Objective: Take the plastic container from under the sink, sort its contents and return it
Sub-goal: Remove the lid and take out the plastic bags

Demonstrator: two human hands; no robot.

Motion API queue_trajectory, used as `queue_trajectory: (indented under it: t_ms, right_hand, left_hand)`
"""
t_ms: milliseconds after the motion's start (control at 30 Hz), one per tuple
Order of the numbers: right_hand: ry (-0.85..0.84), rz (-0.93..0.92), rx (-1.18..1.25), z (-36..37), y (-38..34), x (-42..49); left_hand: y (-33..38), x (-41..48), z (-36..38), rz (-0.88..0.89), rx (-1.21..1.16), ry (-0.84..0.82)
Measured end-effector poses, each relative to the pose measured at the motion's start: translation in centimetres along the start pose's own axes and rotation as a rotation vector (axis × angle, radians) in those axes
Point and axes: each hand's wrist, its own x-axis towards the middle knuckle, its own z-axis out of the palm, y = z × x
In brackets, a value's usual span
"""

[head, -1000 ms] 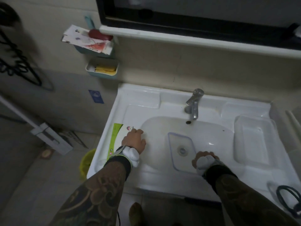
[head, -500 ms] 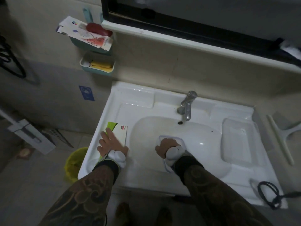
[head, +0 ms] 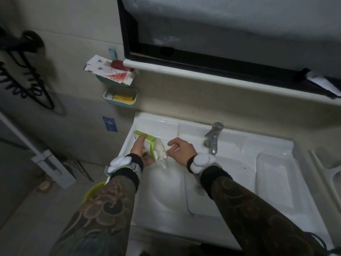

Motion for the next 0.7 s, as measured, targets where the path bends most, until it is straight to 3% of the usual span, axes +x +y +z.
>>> queue_trajectory:
  t_ms: [100, 200, 300, 367, 500, 700]
  right_hand:
    - [-0.039, -0.081, 0.019, -1.0, -1.0, 0.6]
    - [-0.003, -0.204, 0.056, -1.4, -1.5, 0.7]
    - [0.067, -0.387, -0.043, -1.2, -1.5, 0.7]
    - [0.012, -0.449, -0.106, -1.0, -1.7, 0.5]
    - [-0.243, -0.373, -0.357, -0.2, -2.2, 0.4]
    - [-0.190, -0.364, -0.372, -0.3, -2.6, 0.7]
  left_hand:
    - [0.8, -0.5, 0.9, -0.032, -0.077, -0.037]
    - [1.2, -0.4, 1.3, -0.001, 0.010, -0.003]
    - [1.5, -0.3, 1.3, 0.035, 0.068, 0.042]
    - [1.8, -0.4, 1.3, 0.056, 0.090, 0.059]
    - [2.4, -0.3, 1.6, 0.074, 0.087, 0.062]
    - [2.7, -0.8, 1.3, 0.080, 0.047, 0.072]
